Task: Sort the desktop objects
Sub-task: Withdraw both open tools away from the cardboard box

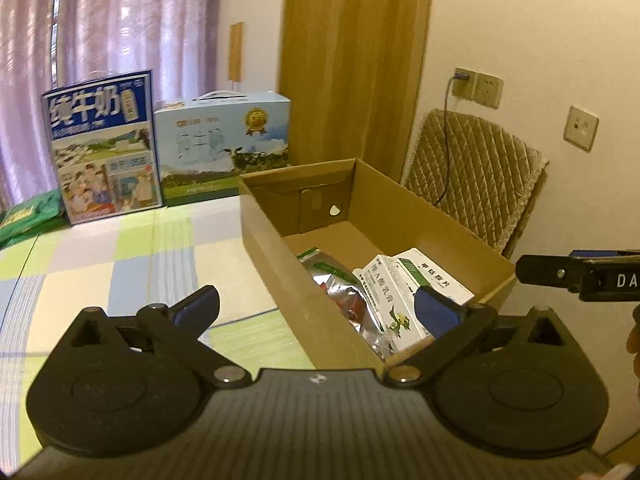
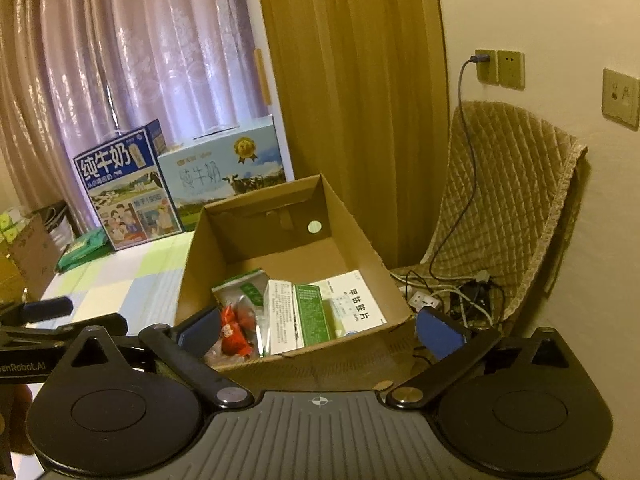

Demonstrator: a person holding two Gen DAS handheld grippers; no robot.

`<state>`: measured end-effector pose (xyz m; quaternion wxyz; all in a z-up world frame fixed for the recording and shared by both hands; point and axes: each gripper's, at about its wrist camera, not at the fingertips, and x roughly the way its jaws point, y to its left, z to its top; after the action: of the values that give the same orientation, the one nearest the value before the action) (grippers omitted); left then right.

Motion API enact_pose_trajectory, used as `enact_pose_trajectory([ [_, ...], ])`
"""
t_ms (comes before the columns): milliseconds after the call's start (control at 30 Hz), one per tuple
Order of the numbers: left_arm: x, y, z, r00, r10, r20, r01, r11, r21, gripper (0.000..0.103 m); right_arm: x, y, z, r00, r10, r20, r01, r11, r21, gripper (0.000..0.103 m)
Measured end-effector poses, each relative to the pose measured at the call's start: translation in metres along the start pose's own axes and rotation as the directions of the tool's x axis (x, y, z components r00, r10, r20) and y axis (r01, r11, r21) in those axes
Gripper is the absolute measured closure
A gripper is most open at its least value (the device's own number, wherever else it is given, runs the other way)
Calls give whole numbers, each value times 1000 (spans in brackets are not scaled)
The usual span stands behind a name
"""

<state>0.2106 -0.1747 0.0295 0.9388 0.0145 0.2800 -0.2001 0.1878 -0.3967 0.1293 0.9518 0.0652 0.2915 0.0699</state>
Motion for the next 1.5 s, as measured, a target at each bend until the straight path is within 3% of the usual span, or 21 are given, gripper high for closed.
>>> enact_pose_trajectory([
  [200,-28,0,-4,999,5,-37,-8,997,-80,1,-29,11,5,999,-1,-33,2,1000,18,2],
  [367,-55,-6,-9,997,59,-45,-63,994,-86,1,-49,28,-14,997,26,-70,-28,999,-26,2],
  [767,-107,-23,-26,995,86,-58,-92,989,-117,1,-89,41,-38,995,-19,-99,14,998,-53,2],
  [1500,-118,-41,-38,994,87,-69,-95,987,-130,1,-108,44,-51,994,-35,-104,26,996,-81,2],
])
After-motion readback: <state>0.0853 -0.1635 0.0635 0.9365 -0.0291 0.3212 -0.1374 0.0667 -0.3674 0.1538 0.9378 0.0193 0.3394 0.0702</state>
